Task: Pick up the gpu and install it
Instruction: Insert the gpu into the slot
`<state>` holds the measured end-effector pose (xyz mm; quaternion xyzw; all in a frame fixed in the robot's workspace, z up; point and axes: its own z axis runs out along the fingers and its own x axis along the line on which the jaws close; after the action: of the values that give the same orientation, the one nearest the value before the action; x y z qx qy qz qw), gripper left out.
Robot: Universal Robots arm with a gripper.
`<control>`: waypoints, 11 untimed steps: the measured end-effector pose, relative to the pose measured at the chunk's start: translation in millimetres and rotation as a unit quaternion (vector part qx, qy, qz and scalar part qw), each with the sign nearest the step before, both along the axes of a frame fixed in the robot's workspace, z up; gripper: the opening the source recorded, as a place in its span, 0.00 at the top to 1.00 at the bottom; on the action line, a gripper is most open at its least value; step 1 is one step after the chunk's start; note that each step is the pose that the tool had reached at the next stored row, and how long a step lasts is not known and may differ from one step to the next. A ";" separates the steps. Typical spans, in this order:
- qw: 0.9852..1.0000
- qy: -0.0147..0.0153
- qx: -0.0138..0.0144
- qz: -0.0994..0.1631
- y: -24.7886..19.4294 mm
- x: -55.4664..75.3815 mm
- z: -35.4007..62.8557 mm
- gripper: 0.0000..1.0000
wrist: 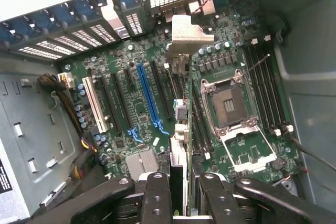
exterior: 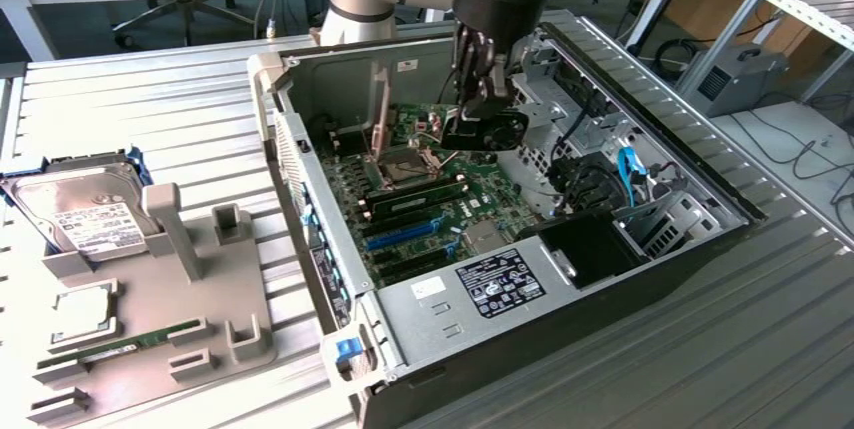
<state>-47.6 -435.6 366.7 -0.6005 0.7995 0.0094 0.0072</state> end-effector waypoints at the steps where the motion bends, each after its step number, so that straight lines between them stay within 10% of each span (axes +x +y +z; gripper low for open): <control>1: 1.000 0.000 0.000 0.003 0.0 0.0 0.0 0.74; 11: 0.999 0.000 0.000 0.038 0.0 0.0 0.0 0.74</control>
<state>-47.6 -435.6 366.7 -0.6301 0.7764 0.0096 0.0069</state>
